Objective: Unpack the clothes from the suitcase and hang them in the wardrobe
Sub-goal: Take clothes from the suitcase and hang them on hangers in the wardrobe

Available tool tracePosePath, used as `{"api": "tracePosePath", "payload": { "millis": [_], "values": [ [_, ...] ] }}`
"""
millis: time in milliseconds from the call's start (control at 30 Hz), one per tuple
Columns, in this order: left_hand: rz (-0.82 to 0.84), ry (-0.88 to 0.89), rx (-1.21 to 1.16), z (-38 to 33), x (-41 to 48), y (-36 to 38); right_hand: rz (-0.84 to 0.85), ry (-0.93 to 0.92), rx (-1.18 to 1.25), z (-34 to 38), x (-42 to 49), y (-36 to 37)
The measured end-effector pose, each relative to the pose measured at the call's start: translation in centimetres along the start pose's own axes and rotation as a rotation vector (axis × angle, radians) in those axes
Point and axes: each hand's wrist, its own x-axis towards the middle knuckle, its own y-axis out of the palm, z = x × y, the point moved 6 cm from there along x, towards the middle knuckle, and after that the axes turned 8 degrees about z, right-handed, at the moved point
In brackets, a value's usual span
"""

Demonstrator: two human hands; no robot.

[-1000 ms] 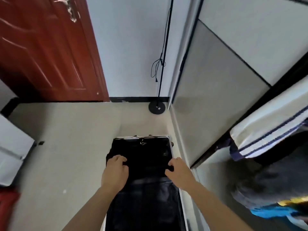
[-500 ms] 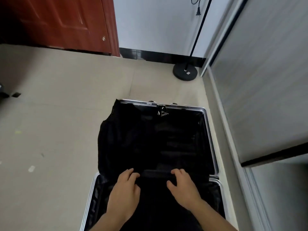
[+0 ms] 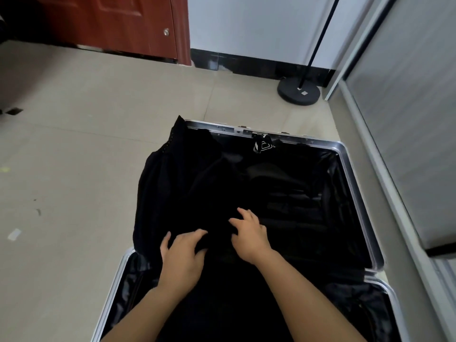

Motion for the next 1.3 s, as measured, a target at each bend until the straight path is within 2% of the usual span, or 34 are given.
{"api": "tracePosePath", "payload": {
  "millis": [100, 167, 233, 300, 367, 433, 500, 567, 600, 633, 700, 767, 833, 867, 967, 1067, 1100, 1133, 1167, 1233, 1300],
  "values": [
    [-0.020, -0.039, -0.368, -1.8, -0.7, -2.5, -0.014, -0.096, 0.711, 2.2, -3.1, -1.4],
    [0.037, -0.056, -0.576, -4.0, -1.2, -4.1, 0.037, -0.129, 0.956, 3.8, -5.0, -2.7],
    [0.118, -0.136, -0.820, -6.1, -2.4, -5.7, 0.017, -0.136, 0.979, 3.9, -6.3, -4.3],
    [0.215, -0.274, -1.044, -7.9, -3.8, -7.4, -0.011, -0.064, 0.933, 3.1, -7.8, -6.5],
    [0.284, -0.377, -1.382, -9.3, -5.0, -8.7, 0.093, 0.019, 0.831, 1.7, -9.0, -6.8],
    [0.325, -0.346, -1.796, -11.5, -5.3, -10.0, 0.236, 0.025, 0.622, 3.4, -11.1, -6.3],
    [0.396, -0.256, -2.027, -14.5, -6.0, -11.0, 0.212, 0.030, 0.564, 4.4, -11.1, -5.2],
    [0.473, -0.167, -2.106, -17.3, -6.5, -11.4, 0.039, -0.037, 0.731, 7.4, -11.7, -5.2],
    [0.488, -0.131, -2.133, -18.3, -6.6, -11.9, 0.016, -0.017, 0.834, 8.3, -11.8, -5.5],
    [0.467, -0.110, -2.168, -18.7, -6.4, -12.6, -0.004, -0.042, 0.934, 9.3, -11.7, -5.6],
    [0.320, -0.088, -2.248, -18.0, -5.0, -14.6, -0.001, 0.051, 1.223, 9.4, -11.8, -5.3],
    [0.070, -0.141, -2.131, -15.3, -3.2, -16.9, -0.112, 0.142, 1.305, 8.5, -12.1, -7.2],
    [-0.057, -0.260, -1.853, -12.2, -2.2, -17.6, -0.248, 0.163, 1.456, 7.5, -12.8, -10.2],
    [-0.030, -0.298, -1.718, -11.4, -2.1, -17.2, -0.283, 0.139, 1.504, 7.4, -13.4, -12.2],
    [0.237, -0.260, -1.359, -12.2, -3.5, -15.0, -0.346, 0.009, 1.578, 7.8, -15.3, -18.1],
    [0.527, -0.072, -1.015, -14.3, -5.2, -12.3, -0.355, -0.105, 1.658, 9.9, -18.5, -23.2],
    [0.552, -0.015, -0.851, -15.1, -5.5, -11.8, -0.370, -0.144, 1.690, 10.7, -19.9, -24.9],
    [0.506, 0.018, -0.743, -15.6, -5.3, -11.6, -0.385, -0.184, 1.719, 11.4, -21.1, -26.4],
    [0.424, 0.016, -0.735, -16.2, -5.2, -12.1, -0.396, -0.220, 1.743, 11.9, -22.1, -27.9],
    [0.279, -0.024, -0.873, -18.0, -5.2, -14.2, -0.422, -0.284, 1.767, 12.7, -24.3, -30.9],
    [0.233, -0.028, -0.919, -21.0, -5.9, -17.3, -0.453, -0.310, 1.783, 13.2, -27.0, -34.1]
  ]
}}
